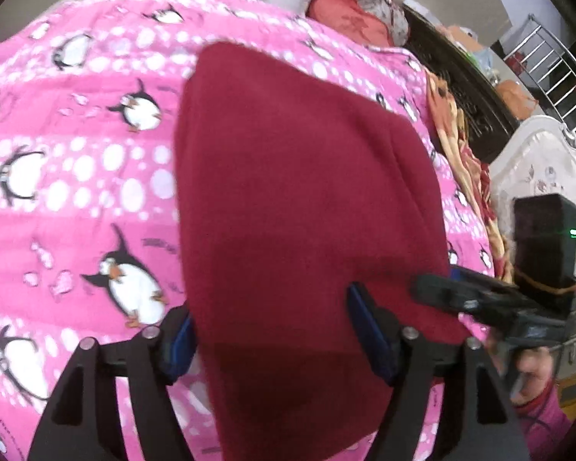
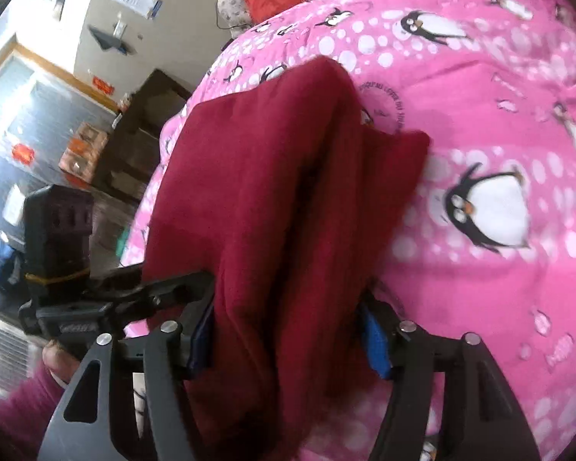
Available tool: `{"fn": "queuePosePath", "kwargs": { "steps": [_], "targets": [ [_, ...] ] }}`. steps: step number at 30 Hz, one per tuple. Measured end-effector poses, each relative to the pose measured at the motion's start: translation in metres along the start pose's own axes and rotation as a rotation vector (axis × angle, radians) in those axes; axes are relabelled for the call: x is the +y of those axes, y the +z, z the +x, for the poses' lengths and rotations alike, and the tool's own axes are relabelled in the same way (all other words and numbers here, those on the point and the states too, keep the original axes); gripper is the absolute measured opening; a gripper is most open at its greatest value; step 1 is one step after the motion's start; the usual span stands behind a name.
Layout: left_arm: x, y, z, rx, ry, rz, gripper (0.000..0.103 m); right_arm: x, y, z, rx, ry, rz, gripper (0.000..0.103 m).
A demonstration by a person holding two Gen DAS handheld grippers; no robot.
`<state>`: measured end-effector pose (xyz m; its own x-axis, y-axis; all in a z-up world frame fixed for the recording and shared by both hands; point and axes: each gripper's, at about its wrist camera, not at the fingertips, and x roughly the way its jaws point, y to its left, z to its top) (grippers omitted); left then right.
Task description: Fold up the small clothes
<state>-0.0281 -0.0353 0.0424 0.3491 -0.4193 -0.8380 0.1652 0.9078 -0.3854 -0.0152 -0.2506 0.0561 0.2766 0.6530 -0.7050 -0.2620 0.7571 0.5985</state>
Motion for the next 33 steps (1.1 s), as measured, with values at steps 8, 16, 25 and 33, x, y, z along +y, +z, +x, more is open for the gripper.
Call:
{"fn": "queuePosePath", "kwargs": {
  "steps": [8,16,25,33],
  "targets": [
    [0.011,-0.008,-0.038,-0.14,0.188,-0.043,0.079,0.071,0.004,-0.063,-0.121,-0.082,-0.268,0.034],
    [-0.001,-0.018,-0.056,-0.243,0.301,-0.023,0.079,0.102,-0.041,-0.013,-0.014,-0.214,-0.458,0.005],
    [-0.023,-0.021,-0.076,-0.358,0.369,0.028,0.08,0.087,-0.051,-0.027,-0.082,-0.17,-0.313,0.002],
    [-0.052,-0.02,-0.089,-0.436,0.406,0.098,0.082,0.103,-0.038,-0.068,-0.272,-0.375,-0.253,0.025]
  ]
}}
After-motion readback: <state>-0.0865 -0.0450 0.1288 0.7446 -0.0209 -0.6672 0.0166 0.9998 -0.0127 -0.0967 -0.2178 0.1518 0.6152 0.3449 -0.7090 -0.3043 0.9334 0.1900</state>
